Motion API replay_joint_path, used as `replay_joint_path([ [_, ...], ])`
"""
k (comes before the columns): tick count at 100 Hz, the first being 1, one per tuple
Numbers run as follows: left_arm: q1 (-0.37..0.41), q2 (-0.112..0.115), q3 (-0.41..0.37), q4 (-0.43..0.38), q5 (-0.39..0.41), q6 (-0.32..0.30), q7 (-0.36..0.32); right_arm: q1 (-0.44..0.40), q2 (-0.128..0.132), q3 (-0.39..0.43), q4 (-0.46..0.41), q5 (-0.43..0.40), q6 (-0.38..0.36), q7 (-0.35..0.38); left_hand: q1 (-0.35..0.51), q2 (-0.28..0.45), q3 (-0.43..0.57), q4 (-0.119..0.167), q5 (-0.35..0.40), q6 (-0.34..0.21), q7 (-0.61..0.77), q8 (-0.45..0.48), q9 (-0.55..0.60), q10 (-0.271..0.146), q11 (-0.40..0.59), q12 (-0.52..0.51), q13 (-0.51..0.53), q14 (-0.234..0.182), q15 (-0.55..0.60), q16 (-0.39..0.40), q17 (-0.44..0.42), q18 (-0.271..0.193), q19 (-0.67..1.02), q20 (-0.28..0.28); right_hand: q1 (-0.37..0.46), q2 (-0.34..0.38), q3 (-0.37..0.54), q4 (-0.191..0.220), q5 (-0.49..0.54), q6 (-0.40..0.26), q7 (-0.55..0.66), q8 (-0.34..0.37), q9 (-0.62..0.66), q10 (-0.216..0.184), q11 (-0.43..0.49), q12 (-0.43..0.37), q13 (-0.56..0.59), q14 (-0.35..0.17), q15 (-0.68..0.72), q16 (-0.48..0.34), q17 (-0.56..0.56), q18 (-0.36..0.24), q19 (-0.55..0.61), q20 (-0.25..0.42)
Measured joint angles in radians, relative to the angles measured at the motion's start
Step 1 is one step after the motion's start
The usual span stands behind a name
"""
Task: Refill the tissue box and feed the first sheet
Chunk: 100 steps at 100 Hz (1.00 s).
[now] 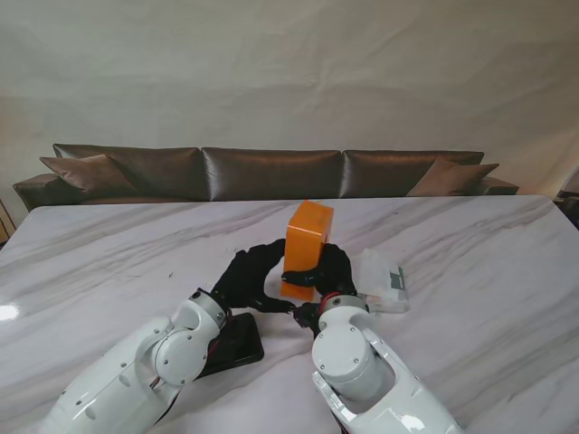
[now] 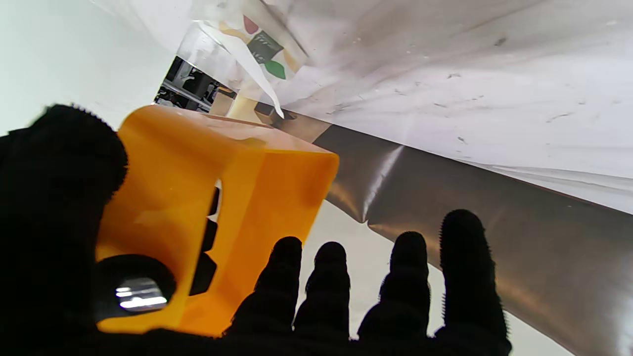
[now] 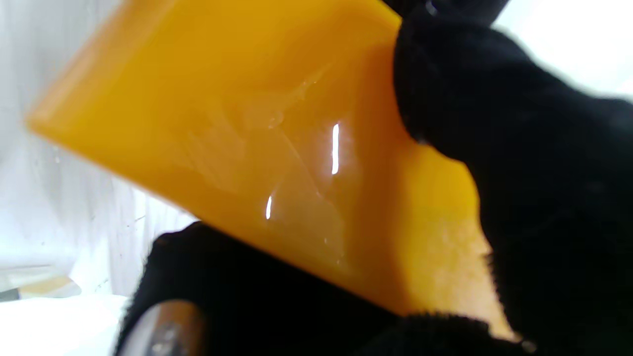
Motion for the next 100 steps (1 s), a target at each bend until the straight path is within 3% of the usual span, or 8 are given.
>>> replay_joint_path([
  [27, -0.008, -0.012, 0.039, 0.016, -0.011, -0.021, 0.048, 0.014, -0.014, -0.017, 0.032, 0.031, -0.024, -0.026, 0.023, 0.000, -0.004, 0.009, 0.000, 0.000, 0.119, -0.039, 0.002, 0.000, 0.127, 0.111, 0.048, -0.011, 0.069, 0.071, 0.017, -0.003, 0.000, 0.028, 0.000, 0.000, 0.003, -0.001, 0.000, 0.000, 0.000, 0.001, 0.000, 0.000, -0.001, 0.000, 0.000, 0.000, 0.000, -0.001, -0.001, 0.000, 0.000, 0.000],
  [37, -0.014, -0.020, 0.061, 0.036, -0.007, -0.013, 0.114, 0.016, -0.021, -0.021, 0.042, 0.065, -0.047, -0.051, 0.065, 0.026, -0.025, 0.019, 0.000, 0.003, 0.220, -0.032, 0.012, 0.000, 0.232, 0.185, 0.075, -0.012, 0.110, 0.118, 0.040, -0.014, 0.000, 0.052, -0.001, 0.006, 0.019, -0.041, 0.000, -0.005, -0.012, 0.003, 0.000, 0.000, -0.013, 0.001, 0.000, 0.001, 0.000, -0.001, -0.001, 0.001, 0.000, -0.013],
  [45, -0.017, -0.030, 0.071, 0.051, -0.008, 0.000, 0.142, 0.016, -0.023, -0.023, 0.048, 0.097, -0.068, -0.054, 0.088, 0.052, -0.033, 0.020, -0.002, 0.004, 0.313, 0.016, 0.012, 0.000, 0.329, 0.244, 0.090, -0.013, 0.162, 0.157, 0.063, -0.026, 0.000, 0.076, -0.006, 0.034, 0.031, -0.074, -0.011, -0.008, -0.031, 0.013, 0.000, 0.000, -0.032, 0.002, -0.001, 0.003, 0.000, -0.013, -0.002, 0.005, 0.000, -0.025],
  [59, -0.024, -0.044, 0.084, 0.077, -0.014, 0.007, 0.187, 0.013, -0.019, -0.021, 0.052, 0.100, -0.076, -0.030, 0.126, 0.143, -0.196, 0.079, -0.001, -0.012, 0.500, 0.174, 0.012, -0.012, 0.533, 0.367, 0.146, -0.024, 0.269, 0.254, 0.129, -0.074, 0.000, 0.144, -0.029, 0.092, 0.026, -0.084, -0.037, -0.028, -0.049, 0.024, 0.000, 0.001, -0.081, 0.007, -0.015, 0.004, 0.000, -0.037, -0.021, 0.006, 0.000, -0.049],
  [66, -0.023, -0.052, 0.090, 0.090, -0.028, 0.007, 0.211, 0.011, -0.011, -0.017, 0.050, 0.106, -0.084, 0.017, 0.127, 0.148, -0.239, 0.103, -0.001, -0.024, 0.596, 0.248, 0.012, -0.023, 0.608, 0.409, 0.175, -0.025, 0.333, 0.294, 0.171, -0.097, 0.000, 0.174, -0.056, 0.164, 0.015, -0.084, -0.062, -0.030, -0.058, 0.045, 0.000, 0.001, -0.109, 0.007, -0.025, 0.004, 0.000, -0.050, -0.034, 0.006, 0.000, -0.064],
  [81, -0.021, -0.061, 0.093, 0.101, -0.042, 0.006, 0.223, 0.001, 0.009, -0.011, 0.047, 0.189, -0.128, 0.059, 0.126, 0.148, -0.260, 0.112, -0.011, -0.063, 0.745, 0.359, 0.061, -0.039, 0.702, 0.475, 0.242, -0.039, 0.463, 0.408, 0.257, -0.138, 0.000, 0.205, -0.107, 0.342, -0.098, -0.074, -0.090, -0.025, -0.076, 0.034, -0.011, 0.006, -0.158, 0.003, -0.034, 0.008, -0.031, -0.107, -0.040, 0.008, -0.007, -0.086],
  [94, -0.023, -0.061, 0.100, 0.105, -0.032, 0.013, 0.230, -0.009, 0.018, -0.012, 0.047, 0.210, -0.158, 0.069, 0.121, 0.144, -0.251, 0.117, -0.017, -0.091, 0.886, 0.478, 0.144, -0.092, 0.755, 0.548, 0.323, -0.076, 0.568, 0.506, 0.342, -0.176, 0.000, 0.231, -0.171, 0.486, -0.199, -0.054, -0.117, 0.015, -0.131, -0.110, -0.028, 0.055, -0.231, -0.068, -0.034, 0.057, -0.074, -0.143, -0.052, 0.061, 0.014, -0.076],
  [100, -0.023, -0.061, 0.103, 0.105, -0.025, 0.022, 0.235, -0.012, 0.022, -0.011, 0.047, 0.215, -0.168, 0.076, 0.123, 0.116, -0.246, 0.118, -0.003, -0.130, 0.939, 0.550, 0.221, -0.107, 0.778, 0.637, 0.384, -0.101, 0.620, 0.545, 0.397, -0.192, 0.000, 0.236, -0.192, 0.536, -0.229, -0.044, -0.126, 0.037, -0.154, -0.182, -0.049, 0.081, -0.269, -0.103, -0.034, 0.083, -0.107, -0.161, -0.060, 0.090, 0.015, -0.076],
])
